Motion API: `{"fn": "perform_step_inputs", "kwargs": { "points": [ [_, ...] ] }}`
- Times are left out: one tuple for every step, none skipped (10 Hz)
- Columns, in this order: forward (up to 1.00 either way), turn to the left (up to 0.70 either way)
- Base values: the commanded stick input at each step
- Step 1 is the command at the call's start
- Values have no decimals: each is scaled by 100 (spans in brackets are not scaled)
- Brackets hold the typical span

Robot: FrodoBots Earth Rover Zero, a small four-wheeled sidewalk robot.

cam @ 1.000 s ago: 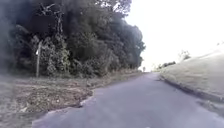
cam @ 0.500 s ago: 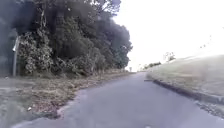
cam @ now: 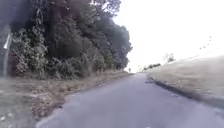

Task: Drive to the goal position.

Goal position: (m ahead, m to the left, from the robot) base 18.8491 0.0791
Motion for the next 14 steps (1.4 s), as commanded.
{"fn": "perform_step_inputs", "kwargs": {
  "points": [
    [100, 0],
    [100, 0],
    [100, 0],
    [100, 0],
    [100, 0],
    [100, 0],
    [100, 0],
    [100, 0],
    [100, 0],
    [100, 0],
    [100, 0],
    [100, -40],
    [100, -40],
    [100, -40]
  ]
}}
